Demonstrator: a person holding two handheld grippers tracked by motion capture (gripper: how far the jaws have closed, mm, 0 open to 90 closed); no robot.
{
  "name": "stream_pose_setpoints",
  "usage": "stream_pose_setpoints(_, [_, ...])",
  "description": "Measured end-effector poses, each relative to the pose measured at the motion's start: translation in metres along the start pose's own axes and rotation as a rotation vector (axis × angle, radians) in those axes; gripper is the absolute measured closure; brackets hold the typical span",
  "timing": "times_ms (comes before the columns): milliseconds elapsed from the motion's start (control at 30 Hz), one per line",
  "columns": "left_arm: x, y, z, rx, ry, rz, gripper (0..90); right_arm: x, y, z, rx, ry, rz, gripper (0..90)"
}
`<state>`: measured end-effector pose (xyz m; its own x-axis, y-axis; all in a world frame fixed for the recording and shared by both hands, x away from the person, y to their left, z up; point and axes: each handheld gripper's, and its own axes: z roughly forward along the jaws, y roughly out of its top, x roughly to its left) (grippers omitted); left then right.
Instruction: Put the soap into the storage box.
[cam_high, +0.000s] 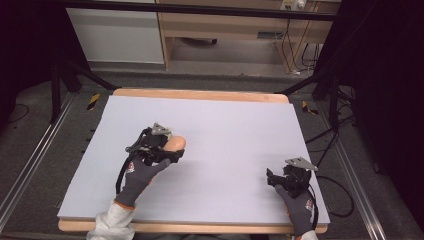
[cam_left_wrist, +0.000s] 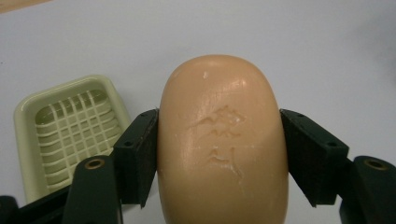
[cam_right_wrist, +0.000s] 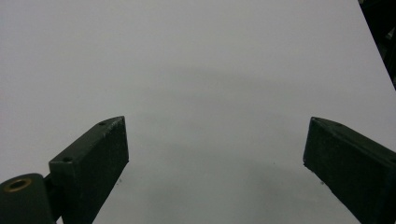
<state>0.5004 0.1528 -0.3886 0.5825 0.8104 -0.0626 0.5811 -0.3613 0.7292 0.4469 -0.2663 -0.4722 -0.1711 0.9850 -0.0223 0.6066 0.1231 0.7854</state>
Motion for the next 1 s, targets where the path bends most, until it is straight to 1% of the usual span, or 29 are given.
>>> stream_pose_setpoints(167, [0.006, 0.001, -0.002, -0.008, 0.016, -0.015, 31.5, 0.000, 0.000, 0.000, 0.000, 0.000, -0.005, 7.0])
stream_pose_setpoints(367, [0.013, 0.000, -0.001, 0.000, 0.040, -0.022, 31.5, 0.001, 0.000, 0.001, 0.002, 0.002, -0.005, 7.0])
stream_pose_setpoints(433, [0.014, 0.000, -0.001, -0.001, 0.042, -0.026, 31.5, 0.001, 0.000, 0.001, 0.001, 0.002, -0.002, 7.0])
stream_pose_setpoints(600, [0.023, 0.000, -0.003, -0.004, 0.058, -0.042, 31.5, 0.001, 0.000, 0.001, 0.002, 0.001, 0.000, 7.0])
stream_pose_setpoints(767, [0.029, 0.000, -0.004, -0.008, 0.065, -0.056, 31.6, 0.001, 0.000, 0.001, 0.003, 0.002, 0.000, 7.0])
stream_pose_setpoints(1000, [0.037, 0.000, -0.001, -0.003, 0.080, -0.070, 31.6, 0.002, 0.000, 0.002, 0.005, 0.001, -0.007, 7.0])
